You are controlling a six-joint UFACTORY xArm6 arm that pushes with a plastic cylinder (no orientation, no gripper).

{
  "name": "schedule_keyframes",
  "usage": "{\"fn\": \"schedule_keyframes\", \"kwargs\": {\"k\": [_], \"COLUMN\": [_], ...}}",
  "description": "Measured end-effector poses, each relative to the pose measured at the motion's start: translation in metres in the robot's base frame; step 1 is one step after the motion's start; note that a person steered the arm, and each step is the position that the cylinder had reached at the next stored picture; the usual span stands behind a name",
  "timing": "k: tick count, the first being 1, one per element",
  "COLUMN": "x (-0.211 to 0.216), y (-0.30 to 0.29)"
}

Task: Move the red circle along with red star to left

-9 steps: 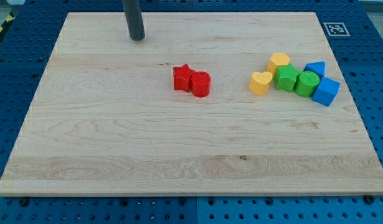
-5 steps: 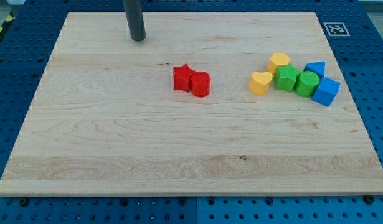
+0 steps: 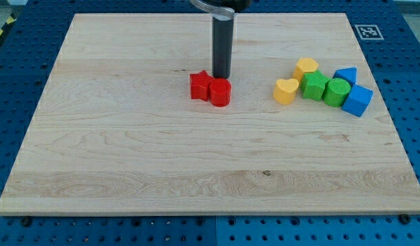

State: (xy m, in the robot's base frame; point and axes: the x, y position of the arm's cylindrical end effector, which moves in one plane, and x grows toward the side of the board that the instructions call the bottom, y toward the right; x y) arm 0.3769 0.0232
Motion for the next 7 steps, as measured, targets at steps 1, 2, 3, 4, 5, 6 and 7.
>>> {"fn": "schedule_keyframes", "kwargs": {"k": [1, 2, 3, 4, 5, 6, 7], "x": [0.023, 0.051, 0.072, 0.069, 0.055, 0.055, 0.035], "y": [0.032, 0.045, 0.039, 0.035, 0.006, -0.05, -0.092]}}
